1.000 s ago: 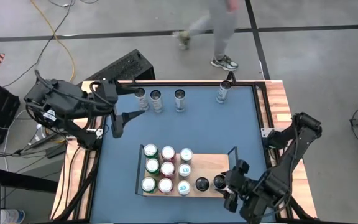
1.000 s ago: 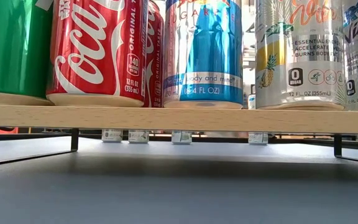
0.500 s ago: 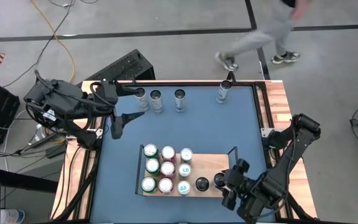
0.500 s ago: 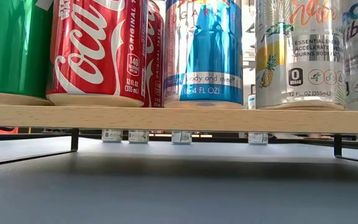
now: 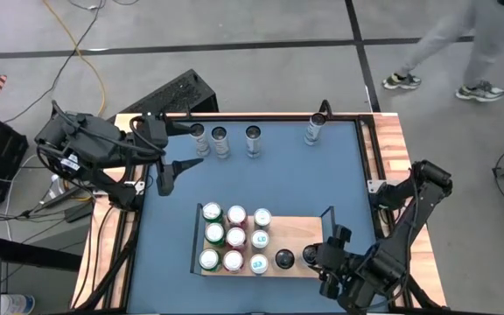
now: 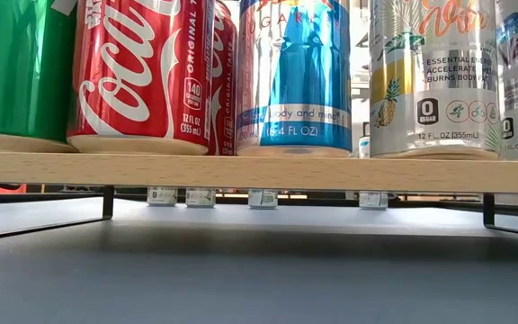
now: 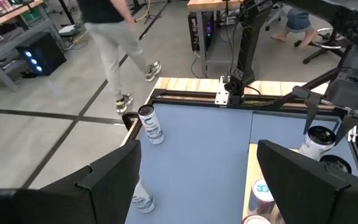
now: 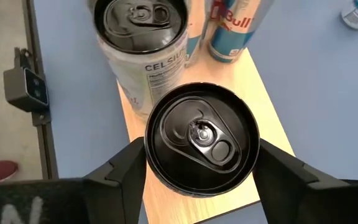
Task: Place canned beverage on shelf
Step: Put the bottom left white-blue soda can on the shelf
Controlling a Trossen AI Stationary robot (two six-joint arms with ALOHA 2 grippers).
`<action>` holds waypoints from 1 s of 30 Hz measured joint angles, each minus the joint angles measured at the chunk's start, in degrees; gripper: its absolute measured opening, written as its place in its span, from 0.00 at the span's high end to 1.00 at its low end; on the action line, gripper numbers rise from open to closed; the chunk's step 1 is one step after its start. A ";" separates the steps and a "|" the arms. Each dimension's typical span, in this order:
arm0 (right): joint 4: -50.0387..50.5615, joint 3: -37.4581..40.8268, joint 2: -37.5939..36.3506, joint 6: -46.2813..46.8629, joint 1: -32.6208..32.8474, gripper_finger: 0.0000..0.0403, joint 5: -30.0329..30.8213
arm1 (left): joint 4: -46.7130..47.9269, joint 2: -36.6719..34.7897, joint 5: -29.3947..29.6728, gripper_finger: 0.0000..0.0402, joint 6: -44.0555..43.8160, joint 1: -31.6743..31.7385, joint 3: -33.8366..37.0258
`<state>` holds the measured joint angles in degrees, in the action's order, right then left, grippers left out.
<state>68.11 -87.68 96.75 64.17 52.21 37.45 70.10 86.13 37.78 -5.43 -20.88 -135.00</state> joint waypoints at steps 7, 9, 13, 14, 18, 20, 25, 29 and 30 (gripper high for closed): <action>-0.01 -0.05 -0.07 -6.06 -0.02 0.40 -0.73 | 0.01 0.03 0.00 0.23 0.00 0.00 0.00; -0.11 -0.09 -0.15 -8.18 -0.02 0.40 -2.02 | 0.01 0.04 0.02 0.23 0.00 0.00 0.00; -1.46 -0.13 -0.17 -12.22 0.03 0.40 -2.98 | 0.01 0.04 0.02 0.23 0.00 0.00 0.00; -1.48 -0.13 -0.25 -13.00 0.17 0.40 -3.06 | 0.01 0.04 0.01 0.23 0.00 0.00 0.00; -1.25 -0.07 -0.96 -15.37 0.61 0.40 -4.37 | -0.04 0.04 0.04 0.23 0.00 0.00 0.00; -0.97 0.00 -1.58 -16.26 1.05 0.40 -5.34 | -0.04 0.04 0.02 0.23 0.00 0.00 0.00; -0.31 0.09 -3.13 -18.63 0.96 0.40 -7.75 | -0.10 0.04 0.04 0.23 -0.31 0.00 0.00; -0.38 0.11 -3.68 -19.81 0.95 0.40 -7.64 | -0.10 0.20 0.07 0.23 -0.98 0.00 0.00; -0.55 0.11 -3.72 -20.06 0.94 0.40 -7.49 | -0.10 0.22 0.07 0.23 -0.98 0.00 0.00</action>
<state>67.56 -87.57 93.03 44.12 53.15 29.97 70.00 86.35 37.85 -6.42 -20.88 -135.00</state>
